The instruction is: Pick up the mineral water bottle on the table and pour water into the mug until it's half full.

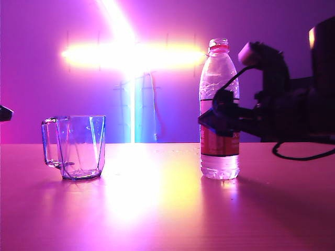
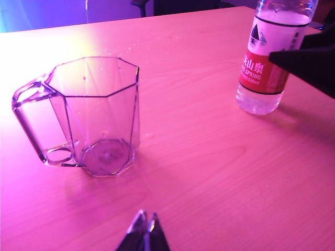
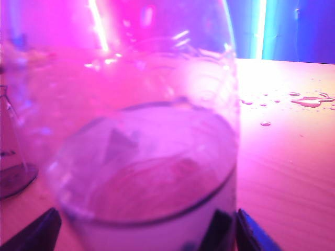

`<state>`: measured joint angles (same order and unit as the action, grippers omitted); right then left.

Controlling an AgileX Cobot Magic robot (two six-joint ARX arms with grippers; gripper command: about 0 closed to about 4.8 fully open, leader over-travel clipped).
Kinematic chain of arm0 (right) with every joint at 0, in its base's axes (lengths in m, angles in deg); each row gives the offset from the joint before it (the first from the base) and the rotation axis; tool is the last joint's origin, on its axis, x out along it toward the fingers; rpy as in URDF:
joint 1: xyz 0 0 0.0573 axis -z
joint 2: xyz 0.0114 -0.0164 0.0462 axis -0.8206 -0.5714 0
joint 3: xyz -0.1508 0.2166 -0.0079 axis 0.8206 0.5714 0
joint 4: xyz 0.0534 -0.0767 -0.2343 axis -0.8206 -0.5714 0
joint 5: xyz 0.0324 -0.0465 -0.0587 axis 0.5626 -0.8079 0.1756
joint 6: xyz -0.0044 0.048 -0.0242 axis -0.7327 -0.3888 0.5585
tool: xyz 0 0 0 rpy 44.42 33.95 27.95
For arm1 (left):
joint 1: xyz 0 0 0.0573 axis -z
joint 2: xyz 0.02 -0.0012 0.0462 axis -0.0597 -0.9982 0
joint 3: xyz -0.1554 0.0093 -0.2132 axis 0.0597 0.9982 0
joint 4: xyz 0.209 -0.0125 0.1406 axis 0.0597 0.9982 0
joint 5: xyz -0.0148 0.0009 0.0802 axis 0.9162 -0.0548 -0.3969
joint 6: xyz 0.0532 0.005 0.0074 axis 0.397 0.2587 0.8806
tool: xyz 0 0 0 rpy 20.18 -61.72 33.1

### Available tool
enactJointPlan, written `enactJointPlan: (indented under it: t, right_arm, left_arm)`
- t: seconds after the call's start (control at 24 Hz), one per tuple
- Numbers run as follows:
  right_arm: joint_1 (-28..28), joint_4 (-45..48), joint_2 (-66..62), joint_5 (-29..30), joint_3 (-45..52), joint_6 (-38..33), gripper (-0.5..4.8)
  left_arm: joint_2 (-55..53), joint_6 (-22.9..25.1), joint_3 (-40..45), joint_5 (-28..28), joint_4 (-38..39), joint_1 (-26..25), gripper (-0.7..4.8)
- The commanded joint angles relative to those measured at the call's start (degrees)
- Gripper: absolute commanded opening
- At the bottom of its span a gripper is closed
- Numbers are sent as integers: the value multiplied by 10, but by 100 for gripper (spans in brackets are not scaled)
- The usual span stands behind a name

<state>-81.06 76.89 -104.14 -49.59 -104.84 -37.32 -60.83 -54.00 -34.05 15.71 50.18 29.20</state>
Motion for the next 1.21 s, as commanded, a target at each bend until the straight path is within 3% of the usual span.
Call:
enactJointPlan:
  t: [0.04, 0.42, 0.54, 0.63, 0.83, 1.0, 1.08, 1.21]
  right_arm:
    - [-1, -1, -16, 3, -37, 1, 479]
    - [-1, -57, -38, -4, -88, 1, 479]
    - [-1, -61, -38, -4, -88, 1, 447]
    - [-1, -68, -38, -4, -88, 1, 331]
    - [-1, -72, -38, -6, -88, 4, 286]
    - [-1, -72, -38, -10, -88, 32, 280]
    - [-1, -71, -38, -10, -88, 41, 229]
    - [-1, -67, -38, -10, -88, 41, 219]
  left_arm:
    - [-1, 2, -2, 0, -7, 0, -2]
    - [-1, 2, -2, 0, -7, 0, -2]
    - [-1, 2, -2, 0, -7, -1, -2]
    - [0, 2, -2, 0, -7, -1, -2]
    - [0, 2, -2, 0, -7, -2, -2]
    - [0, 2, -2, 0, -7, -2, -2]
    - [0, 2, -2, 0, -7, -2, -2]
    - [0, 2, -2, 0, -7, -3, -2]
